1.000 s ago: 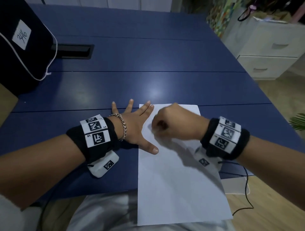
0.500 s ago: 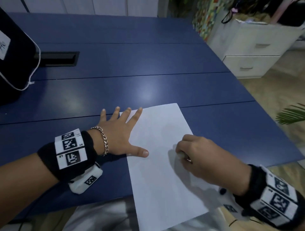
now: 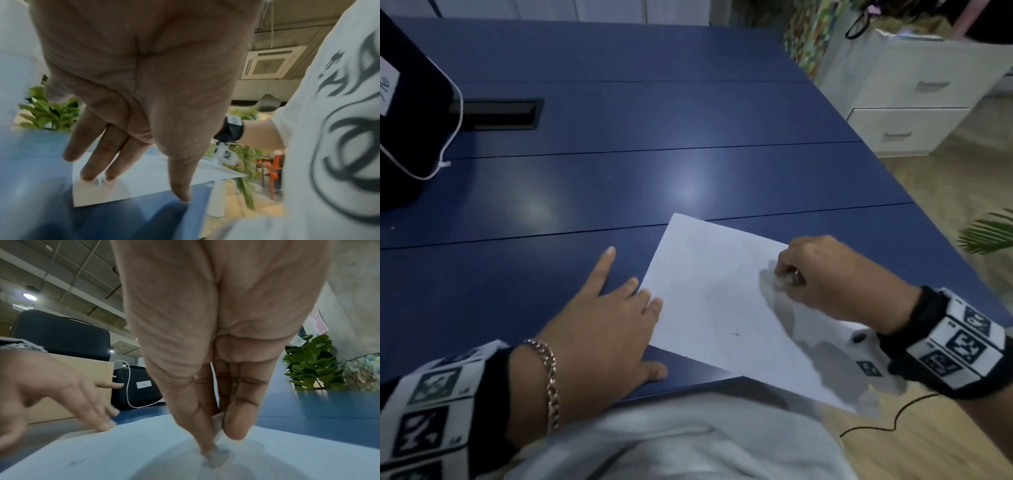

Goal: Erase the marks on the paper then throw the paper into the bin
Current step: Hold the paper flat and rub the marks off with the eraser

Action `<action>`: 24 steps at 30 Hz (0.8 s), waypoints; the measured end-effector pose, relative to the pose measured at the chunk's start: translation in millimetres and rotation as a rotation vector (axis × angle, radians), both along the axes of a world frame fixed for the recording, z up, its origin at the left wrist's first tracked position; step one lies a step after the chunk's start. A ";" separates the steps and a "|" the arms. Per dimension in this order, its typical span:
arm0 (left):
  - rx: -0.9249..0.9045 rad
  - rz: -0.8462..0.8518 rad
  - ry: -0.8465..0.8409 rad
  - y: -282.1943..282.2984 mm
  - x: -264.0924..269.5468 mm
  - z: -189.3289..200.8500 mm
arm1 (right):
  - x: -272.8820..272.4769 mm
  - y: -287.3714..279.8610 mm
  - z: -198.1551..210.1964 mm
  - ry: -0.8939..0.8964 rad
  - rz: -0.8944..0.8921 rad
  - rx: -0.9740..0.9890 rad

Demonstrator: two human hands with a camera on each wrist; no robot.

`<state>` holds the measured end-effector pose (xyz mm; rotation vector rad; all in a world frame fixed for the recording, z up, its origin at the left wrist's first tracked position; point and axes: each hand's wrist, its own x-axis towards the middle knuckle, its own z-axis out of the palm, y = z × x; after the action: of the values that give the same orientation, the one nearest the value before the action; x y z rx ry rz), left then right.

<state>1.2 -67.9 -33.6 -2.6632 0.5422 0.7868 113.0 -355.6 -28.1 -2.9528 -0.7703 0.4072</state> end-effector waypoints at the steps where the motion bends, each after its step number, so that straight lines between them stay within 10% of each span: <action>1: -0.042 -0.012 0.016 -3.9 -4.6 5.8 | 3.2 -0.2 0.7 0.000 0.005 -0.003; 7: -0.442 0.197 -0.103 23.7 47.2 2.7 | 16.2 23.4 5.5 0.050 0.076 0.126; 24: -0.279 0.215 0.031 32.2 83.9 -43.3 | -0.8 117.2 -18.9 0.114 0.587 0.155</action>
<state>85.2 -35.7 -76.8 -3.0092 0.4022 0.8689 112.2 -238.4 -47.0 -2.4881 -1.5673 0.5075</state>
